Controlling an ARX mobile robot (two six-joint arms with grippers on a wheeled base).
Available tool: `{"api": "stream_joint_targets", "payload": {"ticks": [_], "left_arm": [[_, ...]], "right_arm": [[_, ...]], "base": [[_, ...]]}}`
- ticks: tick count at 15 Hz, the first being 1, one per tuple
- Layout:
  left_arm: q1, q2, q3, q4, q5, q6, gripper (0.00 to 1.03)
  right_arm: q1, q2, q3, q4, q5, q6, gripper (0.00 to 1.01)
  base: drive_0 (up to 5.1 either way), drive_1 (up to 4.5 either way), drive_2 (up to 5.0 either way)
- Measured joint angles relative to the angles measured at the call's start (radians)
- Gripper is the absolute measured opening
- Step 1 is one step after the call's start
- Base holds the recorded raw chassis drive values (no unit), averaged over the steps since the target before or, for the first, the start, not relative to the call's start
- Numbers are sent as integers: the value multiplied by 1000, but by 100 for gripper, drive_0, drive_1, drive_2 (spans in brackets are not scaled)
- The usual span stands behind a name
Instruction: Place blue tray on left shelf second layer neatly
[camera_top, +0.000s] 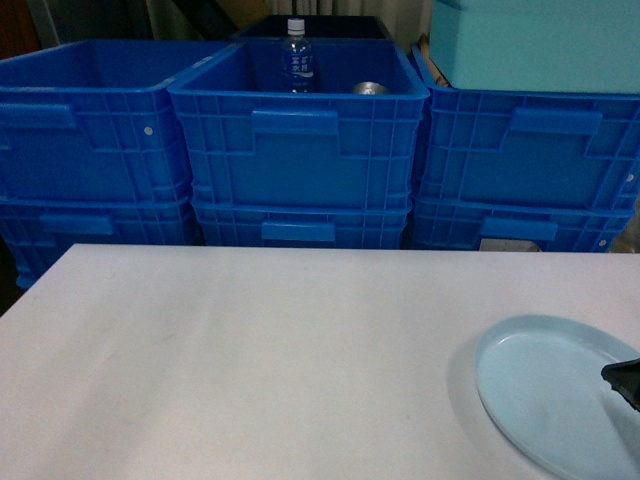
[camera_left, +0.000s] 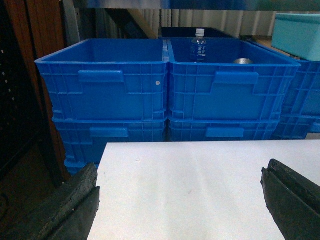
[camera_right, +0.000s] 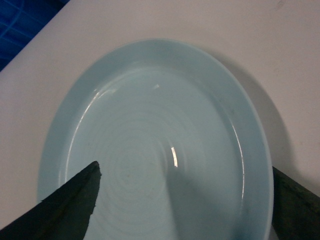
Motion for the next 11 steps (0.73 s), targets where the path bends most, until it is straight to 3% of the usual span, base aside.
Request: {"api": "stream_joint_targets", "payload": {"ticks": [2, 3, 5, 7, 9, 11], "left_arm": [[0, 0, 0, 0, 0, 0, 98], [0, 0, 0, 0, 0, 0, 98], [0, 0, 0, 0, 0, 0, 98], [0, 0, 0, 0, 0, 0, 98], [0, 0, 0, 0, 0, 0, 98], [0, 0, 0, 0, 0, 0, 98]], "right_arm": [[4, 31, -10, 38, 30, -13, 72], [-19, 49, -25, 73, 20, -32, 56], [-66, 72, -48, 109, -6, -61, 35], [-142, 84, -92, 141, -61, -112, 6], [-194, 37, -134, 105, -114, -143, 2], [-189, -70, -177, 11, -137, -150, 2]], "base": [[0, 0, 0], [0, 0, 0], [0, 0, 0], [0, 0, 0], [0, 0, 0], [0, 0, 0]]}}
